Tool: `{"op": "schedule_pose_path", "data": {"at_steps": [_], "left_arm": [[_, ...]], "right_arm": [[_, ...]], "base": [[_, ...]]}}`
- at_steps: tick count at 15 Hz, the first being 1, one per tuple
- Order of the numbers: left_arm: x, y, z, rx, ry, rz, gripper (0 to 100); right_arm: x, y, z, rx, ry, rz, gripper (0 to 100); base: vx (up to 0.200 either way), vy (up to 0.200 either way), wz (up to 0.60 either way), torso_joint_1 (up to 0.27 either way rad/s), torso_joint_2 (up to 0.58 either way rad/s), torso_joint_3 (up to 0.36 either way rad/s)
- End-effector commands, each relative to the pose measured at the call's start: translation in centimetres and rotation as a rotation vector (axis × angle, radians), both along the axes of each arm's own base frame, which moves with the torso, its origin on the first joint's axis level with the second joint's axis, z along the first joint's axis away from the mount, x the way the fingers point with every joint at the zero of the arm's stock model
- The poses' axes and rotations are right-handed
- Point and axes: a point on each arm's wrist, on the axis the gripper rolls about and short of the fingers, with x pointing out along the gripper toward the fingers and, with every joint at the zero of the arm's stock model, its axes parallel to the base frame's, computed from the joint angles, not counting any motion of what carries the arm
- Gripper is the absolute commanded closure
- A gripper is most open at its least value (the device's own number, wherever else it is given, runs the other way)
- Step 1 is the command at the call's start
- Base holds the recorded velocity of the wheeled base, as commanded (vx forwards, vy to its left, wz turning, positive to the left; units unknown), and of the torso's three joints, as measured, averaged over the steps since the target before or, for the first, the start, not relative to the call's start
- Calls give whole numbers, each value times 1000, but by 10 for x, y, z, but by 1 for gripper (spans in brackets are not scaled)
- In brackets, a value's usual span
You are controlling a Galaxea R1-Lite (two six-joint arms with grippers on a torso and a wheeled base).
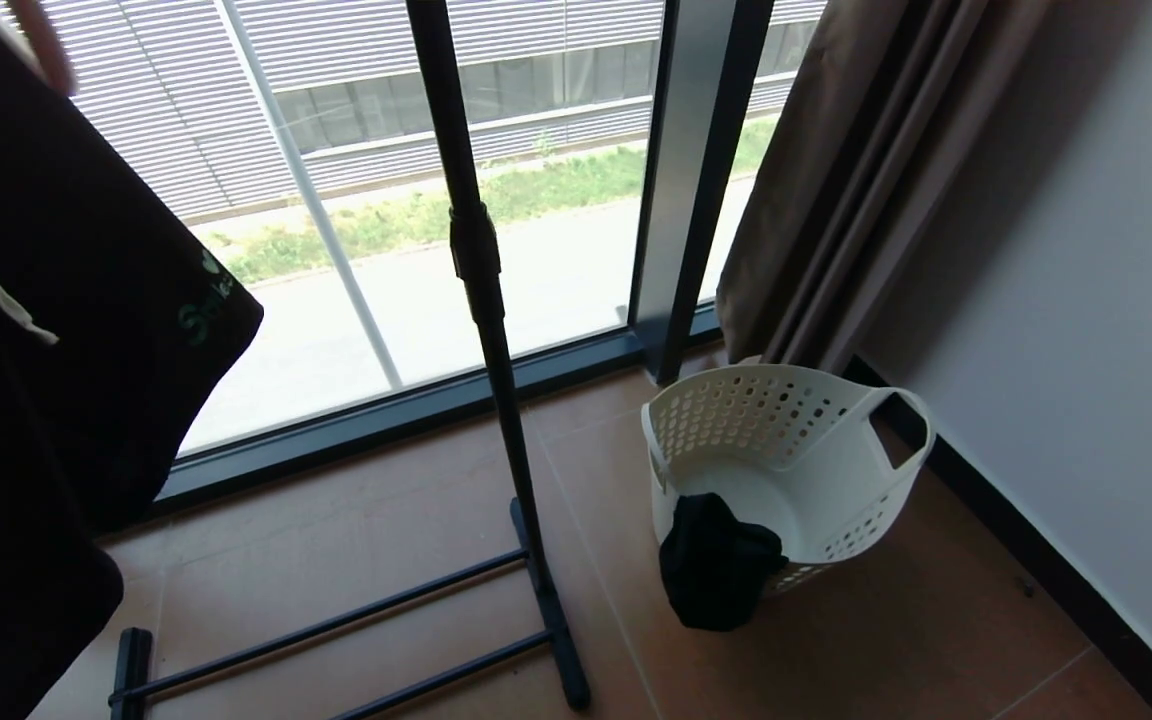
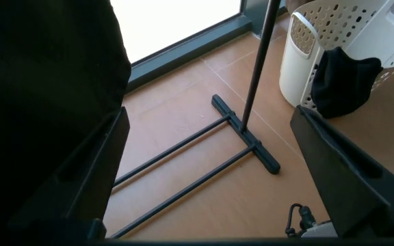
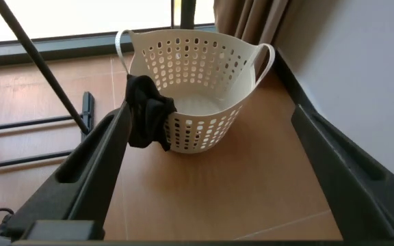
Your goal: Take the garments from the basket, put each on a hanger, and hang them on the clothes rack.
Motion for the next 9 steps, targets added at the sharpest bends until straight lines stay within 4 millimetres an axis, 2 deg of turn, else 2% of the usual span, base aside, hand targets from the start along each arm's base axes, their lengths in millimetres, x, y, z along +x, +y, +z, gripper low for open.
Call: {"op": "schedule_pose_path", "data": {"at_steps": [1,9], "left_arm": [[0,0,0,0,-1,0,0],[0,0,0,2,-1,3,0]], "right_arm": [[0,0,0,0,1,1,0],[1,0,-1,14,-2,-12,0]], "base": [[0,0,0,2,2,-193],[0,0,0,-1,4,-197]]}}
